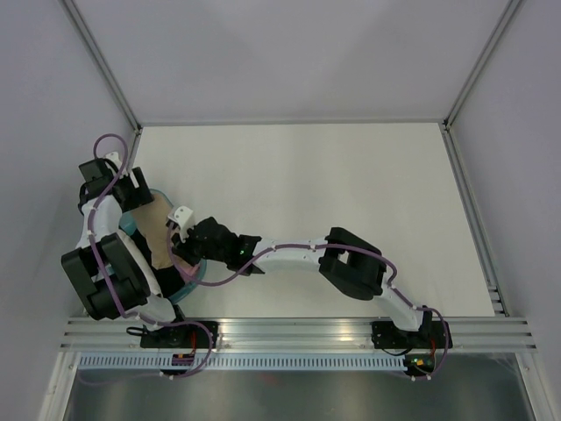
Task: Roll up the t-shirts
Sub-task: Place the rolled tshirt into the container
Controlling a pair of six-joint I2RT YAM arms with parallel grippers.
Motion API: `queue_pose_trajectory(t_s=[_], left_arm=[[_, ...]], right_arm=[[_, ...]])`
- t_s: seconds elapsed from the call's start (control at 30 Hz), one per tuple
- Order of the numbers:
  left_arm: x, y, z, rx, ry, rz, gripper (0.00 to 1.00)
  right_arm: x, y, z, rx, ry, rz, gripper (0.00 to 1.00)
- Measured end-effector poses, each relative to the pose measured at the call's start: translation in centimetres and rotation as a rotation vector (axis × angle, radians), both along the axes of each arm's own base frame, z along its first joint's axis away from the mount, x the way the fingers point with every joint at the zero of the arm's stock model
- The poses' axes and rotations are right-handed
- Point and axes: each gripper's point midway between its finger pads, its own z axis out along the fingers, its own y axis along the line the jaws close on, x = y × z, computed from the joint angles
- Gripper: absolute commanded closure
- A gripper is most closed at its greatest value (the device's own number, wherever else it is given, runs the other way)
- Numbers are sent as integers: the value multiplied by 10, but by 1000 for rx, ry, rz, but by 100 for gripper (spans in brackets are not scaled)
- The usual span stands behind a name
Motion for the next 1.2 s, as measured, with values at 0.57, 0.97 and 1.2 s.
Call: queue_pose_trajectory(t_s=[0.57, 0.97, 1.2], left_arm=[[4, -4, 1, -5, -34, -23, 12], [-37, -46, 64, -44, -28, -198, 14], [-100, -76, 43, -145, 201, -259, 40]], right_arm=[[-14, -20, -26, -58, 49, 34, 45], [-22, -23, 25, 0, 77, 83, 30], [-12, -50, 61, 78, 140, 64, 33]])
